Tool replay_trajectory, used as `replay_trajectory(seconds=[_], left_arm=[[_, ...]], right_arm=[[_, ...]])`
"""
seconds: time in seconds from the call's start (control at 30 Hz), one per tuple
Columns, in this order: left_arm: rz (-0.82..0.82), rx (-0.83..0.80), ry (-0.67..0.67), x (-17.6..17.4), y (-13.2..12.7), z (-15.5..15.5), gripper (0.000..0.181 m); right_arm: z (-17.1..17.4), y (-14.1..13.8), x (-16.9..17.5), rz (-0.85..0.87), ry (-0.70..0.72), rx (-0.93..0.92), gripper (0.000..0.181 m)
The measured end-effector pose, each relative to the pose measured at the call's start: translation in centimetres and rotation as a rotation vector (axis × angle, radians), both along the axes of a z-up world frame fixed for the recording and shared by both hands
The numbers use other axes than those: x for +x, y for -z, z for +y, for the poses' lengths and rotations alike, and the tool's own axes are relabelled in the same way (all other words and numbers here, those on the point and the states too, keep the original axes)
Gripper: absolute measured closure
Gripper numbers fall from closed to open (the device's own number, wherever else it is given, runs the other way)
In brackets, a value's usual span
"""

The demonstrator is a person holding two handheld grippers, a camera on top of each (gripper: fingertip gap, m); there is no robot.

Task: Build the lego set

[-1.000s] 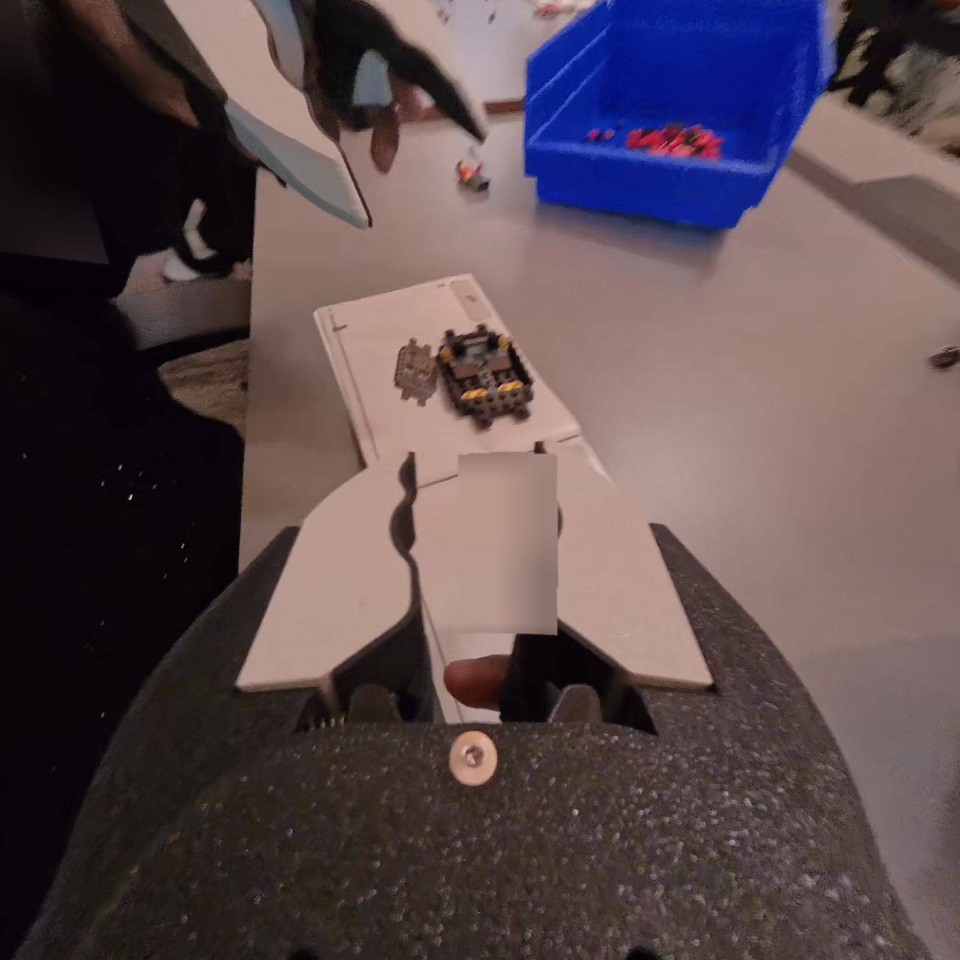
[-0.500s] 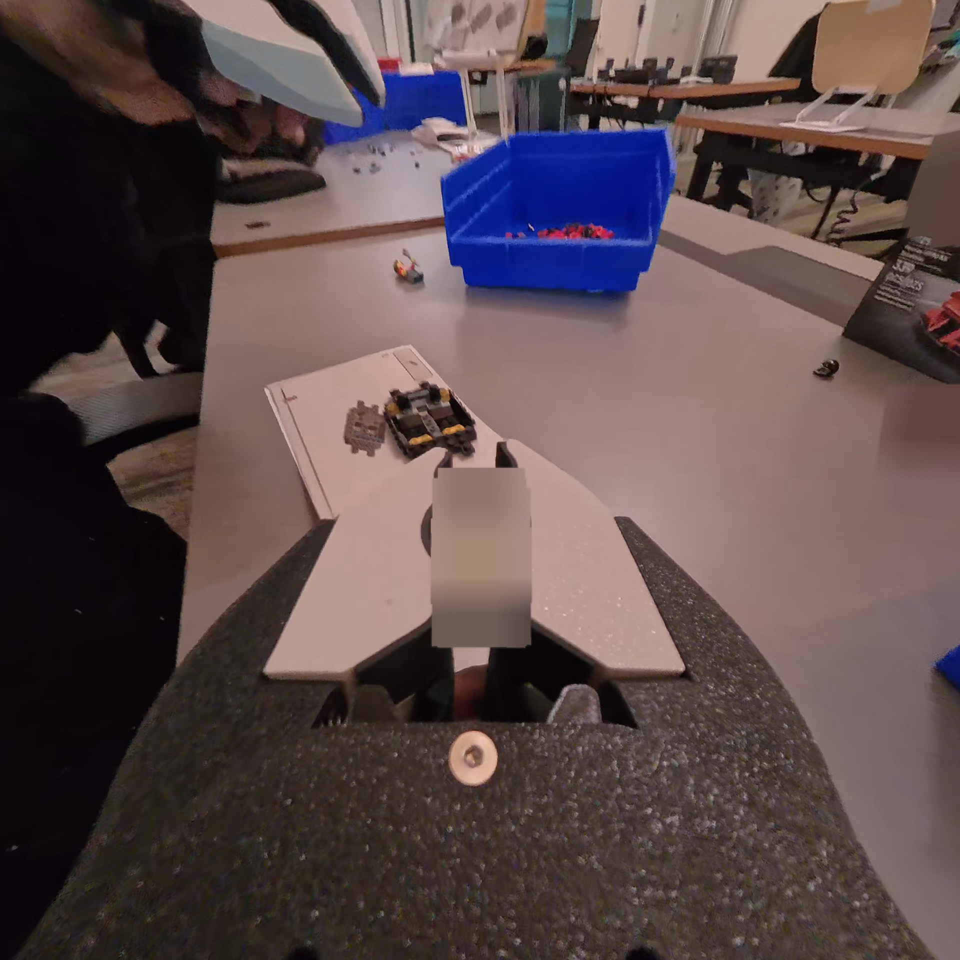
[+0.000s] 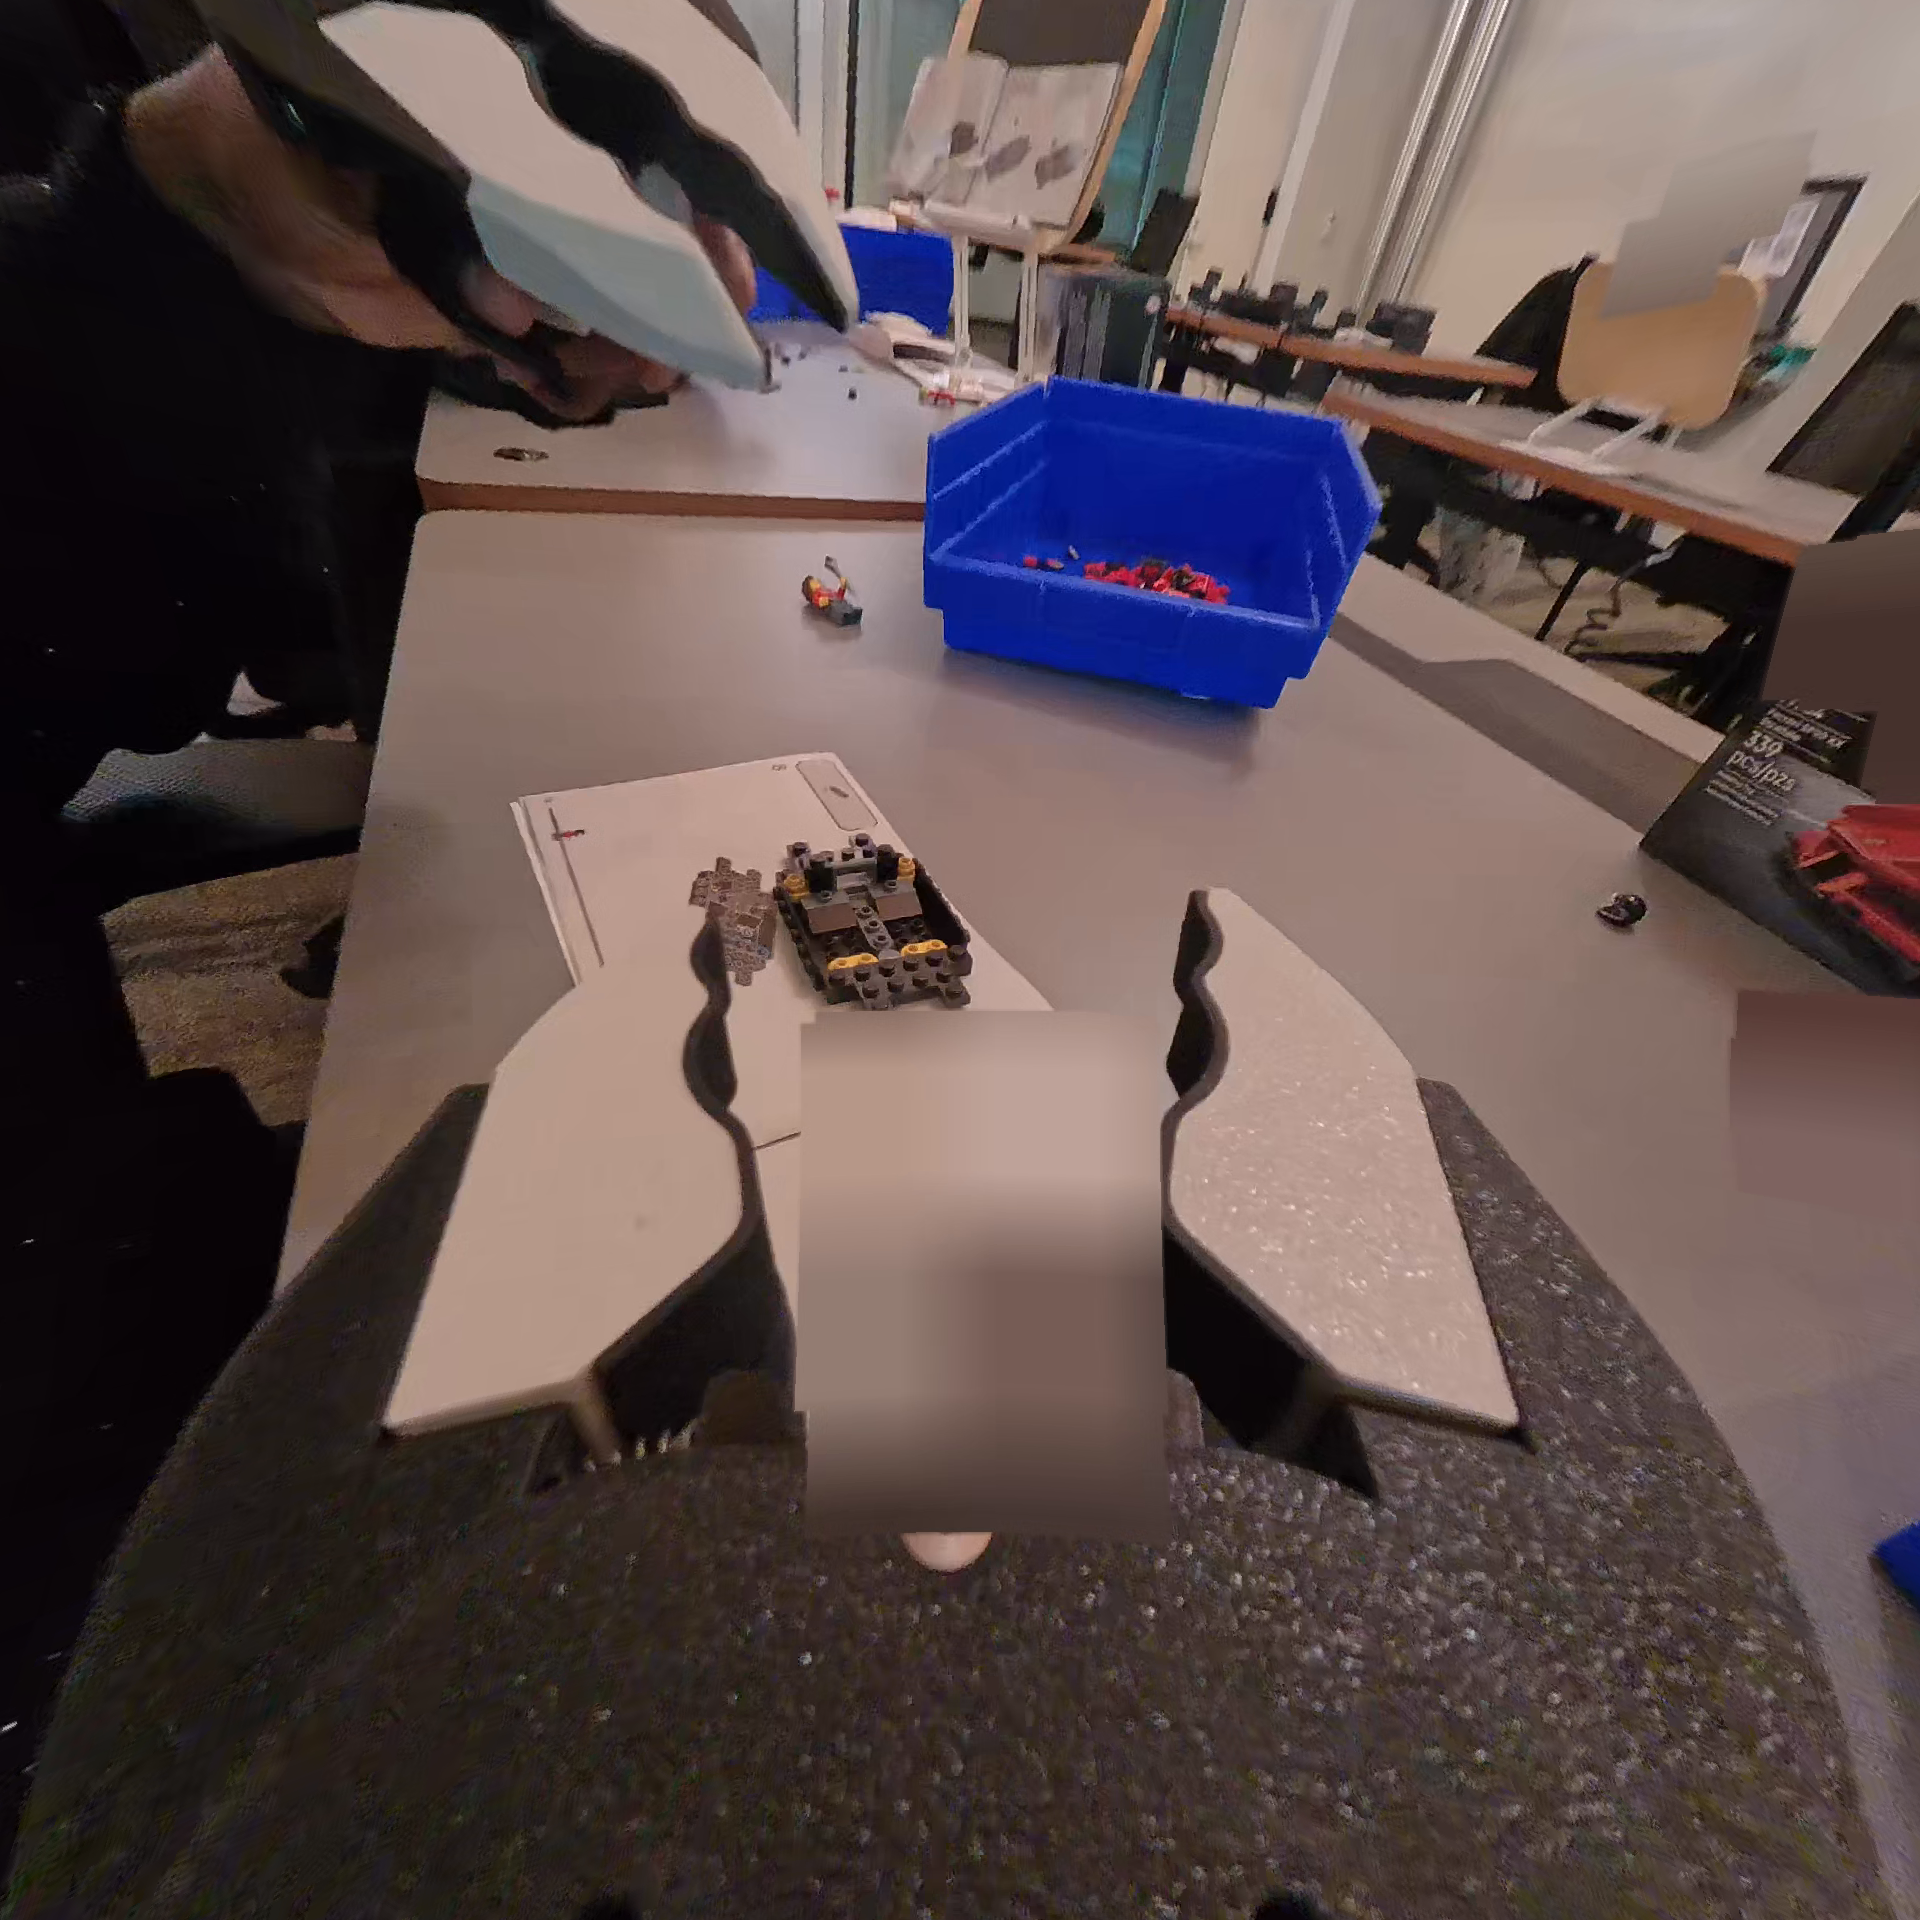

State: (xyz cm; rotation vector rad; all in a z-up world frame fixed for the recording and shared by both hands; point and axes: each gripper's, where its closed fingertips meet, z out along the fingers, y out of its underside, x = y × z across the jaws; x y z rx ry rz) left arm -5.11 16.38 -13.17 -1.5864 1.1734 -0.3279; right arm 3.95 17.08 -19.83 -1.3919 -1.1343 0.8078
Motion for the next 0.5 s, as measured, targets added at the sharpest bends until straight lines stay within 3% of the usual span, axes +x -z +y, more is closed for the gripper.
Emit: replay_trajectory(seconds=[0.2, 0.37, 0.5], left_arm=[[-0.043, -0.102, 0.199, 1.7, 3.9, -0.2, 0.097], [-0.046, -0.211, 0.283, 1.0, 7.4, -0.2, 0.096], [-0.06, -0.258, 0.278, 0.1, 8.4, 0.3, 0.099]], right_arm=[[0.3, 0.8, 1.0, -0.011, 0.037, -0.003, 0.106], [-0.5, 1.1, 1.8, -0.06, -0.016, -0.014, 0.112], [-0.3, 1.4, 1.2, -0.083, -0.082, -0.07, 0.116]])
